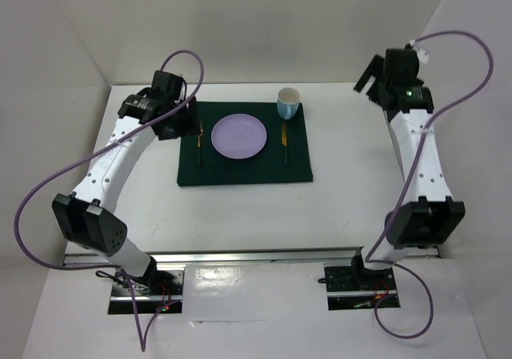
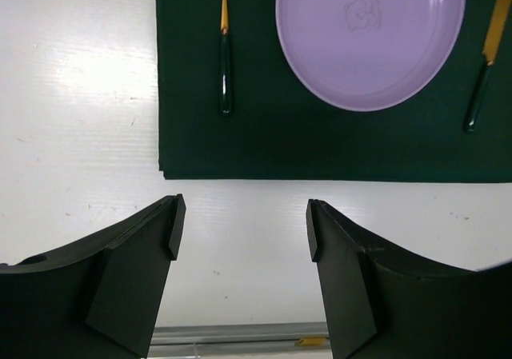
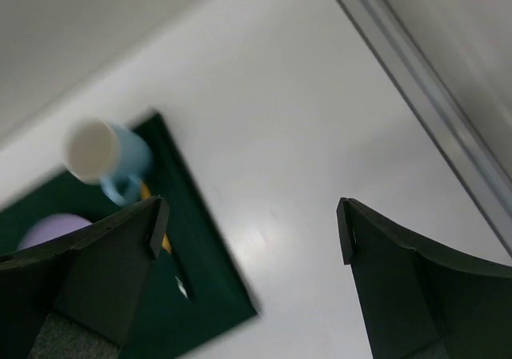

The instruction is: Set the dinner table for one person

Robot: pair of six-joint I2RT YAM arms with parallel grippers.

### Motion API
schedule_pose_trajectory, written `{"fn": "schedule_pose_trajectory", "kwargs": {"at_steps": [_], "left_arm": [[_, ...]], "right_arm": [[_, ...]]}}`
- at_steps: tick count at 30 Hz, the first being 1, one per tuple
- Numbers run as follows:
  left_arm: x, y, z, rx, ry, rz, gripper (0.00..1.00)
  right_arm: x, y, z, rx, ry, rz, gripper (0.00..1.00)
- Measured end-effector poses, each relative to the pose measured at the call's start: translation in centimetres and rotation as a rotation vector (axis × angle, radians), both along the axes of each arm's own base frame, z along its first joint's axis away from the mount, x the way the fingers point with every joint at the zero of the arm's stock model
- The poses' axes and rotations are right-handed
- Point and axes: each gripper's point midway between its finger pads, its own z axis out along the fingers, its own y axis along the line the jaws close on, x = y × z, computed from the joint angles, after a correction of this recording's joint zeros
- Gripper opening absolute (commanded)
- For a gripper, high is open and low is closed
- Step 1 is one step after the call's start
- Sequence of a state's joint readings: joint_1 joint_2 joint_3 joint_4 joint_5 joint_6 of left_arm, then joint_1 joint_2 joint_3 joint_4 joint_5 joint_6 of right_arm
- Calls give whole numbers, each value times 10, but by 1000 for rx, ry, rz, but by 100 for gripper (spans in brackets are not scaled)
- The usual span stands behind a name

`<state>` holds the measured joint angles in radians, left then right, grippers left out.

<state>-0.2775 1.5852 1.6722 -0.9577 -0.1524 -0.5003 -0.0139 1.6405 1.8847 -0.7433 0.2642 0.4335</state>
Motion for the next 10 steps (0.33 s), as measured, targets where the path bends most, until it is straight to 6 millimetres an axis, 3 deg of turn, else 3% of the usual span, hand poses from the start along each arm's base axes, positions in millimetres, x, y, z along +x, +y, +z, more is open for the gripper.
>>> {"fn": "schedule_pose_trajectory", "kwargs": {"at_steps": [2, 7, 10], "left_arm": [[0, 0, 10, -9, -36, 1, 81], [-1, 2, 33, -25, -118, 1, 81], [-2, 2, 38, -30, -131, 1, 81]], "right_arm": [[-39, -7, -31, -23, 100, -24, 100], [-124, -4, -128, -36, 386, -6, 100], [-160, -2, -157, -23, 465, 0, 100]]}}
